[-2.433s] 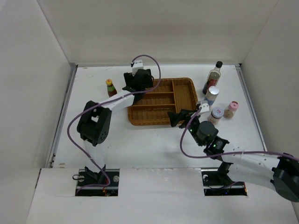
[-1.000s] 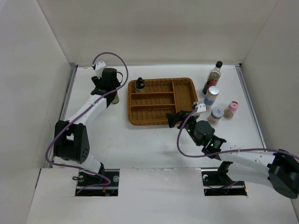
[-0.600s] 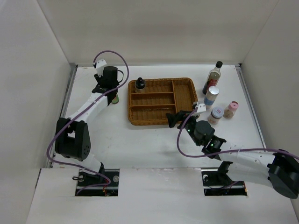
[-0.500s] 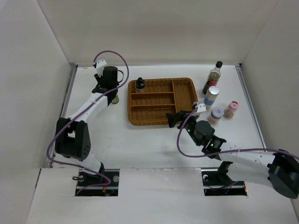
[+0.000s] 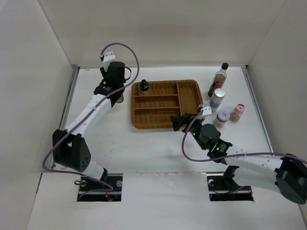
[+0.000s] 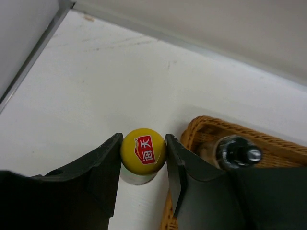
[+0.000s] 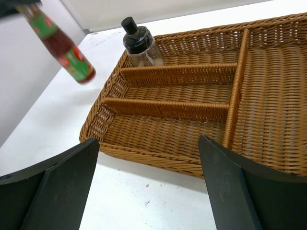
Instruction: Organize the condiment bottles
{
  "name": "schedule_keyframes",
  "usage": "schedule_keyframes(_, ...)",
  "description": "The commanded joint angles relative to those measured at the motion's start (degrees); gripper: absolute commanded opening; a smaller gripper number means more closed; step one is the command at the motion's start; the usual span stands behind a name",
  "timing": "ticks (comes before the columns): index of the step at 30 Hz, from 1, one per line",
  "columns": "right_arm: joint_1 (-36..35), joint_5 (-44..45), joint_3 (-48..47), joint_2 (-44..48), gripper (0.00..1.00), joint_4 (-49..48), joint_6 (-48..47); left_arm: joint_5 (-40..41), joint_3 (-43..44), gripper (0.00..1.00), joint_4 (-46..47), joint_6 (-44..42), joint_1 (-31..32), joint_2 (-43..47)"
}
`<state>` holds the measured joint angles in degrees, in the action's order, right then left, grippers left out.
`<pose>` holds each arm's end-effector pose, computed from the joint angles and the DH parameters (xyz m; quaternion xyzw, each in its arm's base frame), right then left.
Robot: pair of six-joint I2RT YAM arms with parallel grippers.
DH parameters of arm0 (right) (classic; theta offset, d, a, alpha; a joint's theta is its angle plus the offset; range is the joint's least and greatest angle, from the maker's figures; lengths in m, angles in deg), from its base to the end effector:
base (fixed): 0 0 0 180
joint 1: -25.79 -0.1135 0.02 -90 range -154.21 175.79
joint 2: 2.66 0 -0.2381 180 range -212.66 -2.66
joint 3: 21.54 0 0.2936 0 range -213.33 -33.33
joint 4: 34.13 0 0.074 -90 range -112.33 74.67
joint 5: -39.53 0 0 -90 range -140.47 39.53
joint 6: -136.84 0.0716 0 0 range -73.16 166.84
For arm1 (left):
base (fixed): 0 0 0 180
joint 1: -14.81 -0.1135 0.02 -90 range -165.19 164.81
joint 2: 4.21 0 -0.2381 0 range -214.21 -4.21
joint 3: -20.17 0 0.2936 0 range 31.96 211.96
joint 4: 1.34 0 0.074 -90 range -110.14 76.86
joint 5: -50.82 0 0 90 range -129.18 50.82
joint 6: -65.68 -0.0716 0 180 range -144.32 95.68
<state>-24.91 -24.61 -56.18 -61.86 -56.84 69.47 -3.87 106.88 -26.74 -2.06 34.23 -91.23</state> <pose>0.2164 0.2151 0.1915 -0.0188 0.7171 0.2759 0.6398 0.4104 -0.1008 0.2922 -0.1813 0.8026 0.0596 0.5652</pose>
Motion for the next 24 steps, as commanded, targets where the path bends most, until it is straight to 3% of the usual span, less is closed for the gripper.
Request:
schedule_keyframes(1, -0.1, -0.3, -1.5, 1.2, 0.91, -2.9, 0.0, 2.7, 11.5, 0.16, 7.6, -4.0, 3.3, 5.6)
schedule_keyframes(15, 0.4, 4.2, 1.2, 6.1, 0.88, -4.5, 0.7, 2.7, 44.4, 0.16, 4.6, -9.9, 15.5, -14.8)
schedule_keyframes(18, 1.6, 8.6, 2.9, 9.5, 0.75, -4.7, 0.8, 2.0, 47.6, 0.16, 5.1, -9.8, 17.5, -18.9)
schedule_keyframes(22, 3.2, 12.4, 4.7, 15.1, 0.46, -2.6, 2.0, 0.4, 50.8, 0.16, 6.0, -9.2, 19.3, -23.8)
schedule_keyframes(24, 3.7, 13.2, 5.0, 16.9, 0.41, -1.5, 2.7, -0.4, 51.9, 0.16, 6.4, -8.8, 20.0, -26.1)
